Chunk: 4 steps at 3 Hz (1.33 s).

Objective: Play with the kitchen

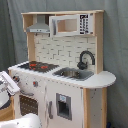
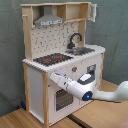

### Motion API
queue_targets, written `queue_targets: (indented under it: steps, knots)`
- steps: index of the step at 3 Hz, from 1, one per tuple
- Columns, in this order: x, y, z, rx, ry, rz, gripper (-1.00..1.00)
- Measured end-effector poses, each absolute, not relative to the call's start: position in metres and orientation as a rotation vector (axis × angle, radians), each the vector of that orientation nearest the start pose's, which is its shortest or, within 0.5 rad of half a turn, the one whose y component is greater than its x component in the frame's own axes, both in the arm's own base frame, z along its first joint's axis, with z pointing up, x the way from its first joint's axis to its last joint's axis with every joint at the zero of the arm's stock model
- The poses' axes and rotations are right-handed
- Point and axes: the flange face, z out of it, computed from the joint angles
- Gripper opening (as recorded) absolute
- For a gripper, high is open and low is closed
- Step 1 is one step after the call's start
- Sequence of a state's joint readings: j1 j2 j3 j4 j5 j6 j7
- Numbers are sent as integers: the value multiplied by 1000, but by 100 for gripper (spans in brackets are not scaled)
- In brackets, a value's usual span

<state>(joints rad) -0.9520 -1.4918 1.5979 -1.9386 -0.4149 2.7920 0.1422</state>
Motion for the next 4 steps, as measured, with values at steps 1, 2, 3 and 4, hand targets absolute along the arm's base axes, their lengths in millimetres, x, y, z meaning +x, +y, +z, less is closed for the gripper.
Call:
queue_targets:
  steps: [1, 2, 3, 4]
  knots:
    - [350, 554, 317, 974, 1241, 940, -100]
    - [350, 553, 317, 893, 1284, 847, -100]
    - [350, 553, 316, 813, 1321, 757, -100]
    - [350, 552, 316, 739, 1352, 674, -100]
